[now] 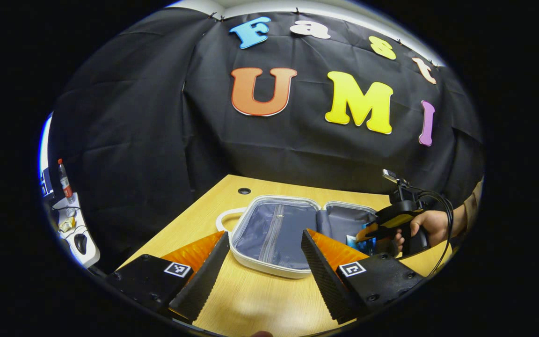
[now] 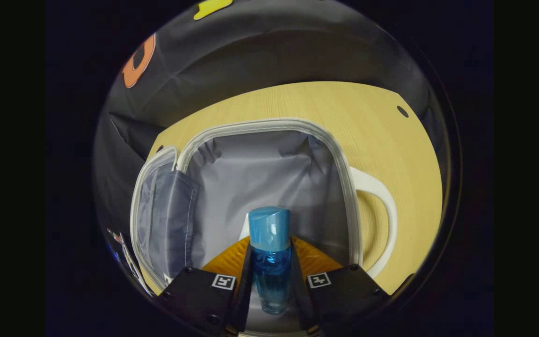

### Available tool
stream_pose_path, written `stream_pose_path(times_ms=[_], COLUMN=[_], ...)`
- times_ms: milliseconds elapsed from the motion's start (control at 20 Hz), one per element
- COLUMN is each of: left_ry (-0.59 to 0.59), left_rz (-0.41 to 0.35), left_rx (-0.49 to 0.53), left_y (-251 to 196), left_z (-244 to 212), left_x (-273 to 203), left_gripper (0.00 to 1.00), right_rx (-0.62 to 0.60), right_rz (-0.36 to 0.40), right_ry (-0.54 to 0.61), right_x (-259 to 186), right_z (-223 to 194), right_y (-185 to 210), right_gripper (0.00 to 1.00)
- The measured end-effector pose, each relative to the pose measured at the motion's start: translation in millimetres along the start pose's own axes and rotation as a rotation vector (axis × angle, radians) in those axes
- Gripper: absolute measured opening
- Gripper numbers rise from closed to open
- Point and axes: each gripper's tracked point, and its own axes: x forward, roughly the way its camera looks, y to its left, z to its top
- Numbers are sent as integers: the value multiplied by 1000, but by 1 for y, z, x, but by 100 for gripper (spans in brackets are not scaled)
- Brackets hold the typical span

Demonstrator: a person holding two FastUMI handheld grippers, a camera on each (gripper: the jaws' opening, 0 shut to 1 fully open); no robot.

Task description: First open the suitcase, pack the skin care products into it, and then close the suitcase.

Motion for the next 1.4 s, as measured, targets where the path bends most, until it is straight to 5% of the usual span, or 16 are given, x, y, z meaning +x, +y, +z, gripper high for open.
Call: stream_pose_path(times_ms=[150, 200, 400, 750, 1050, 1100, 1150, 1200, 1400], left_ry=[-7, -5, 33, 134, 209, 220, 243, 251, 225], left_rz=[0, -17, -49, -50, -88, -104, -93, -110, -134], left_rx=[-68, -109, -352, -792, -1004, -1033, -1044, -1062, -1113], left_y=[15, 18, 49, 117, 121, 116, 113, 107, 100], left_z=[0, 0, 4, -31, -74, -77, -85, -88, -81], left_x=[15, 22, 61, 138, 172, 180, 186, 190, 203], left_gripper=[99, 99, 98, 99, 94, 90, 65, 71, 32], right_rx=[9, 17, 30, -136, -216, -208, -194, -174, -119], right_rz=[14, 20, 107, 150, 17, -11, -38, -56, -130], right_ry=[-18, -34, -83, -371, -626, -649, -667, -690, -734], right_x=[-10, -16, -60, -199, -340, -358, -372, -389, -416], right_z=[2, 5, 11, 50, 54, 51, 47, 45, 34], right_y=[3, 5, 24, -10, -94, -106, -117, -126, -161], right_gripper=[48, 58, 80, 77, 81, 81, 81, 81, 81])
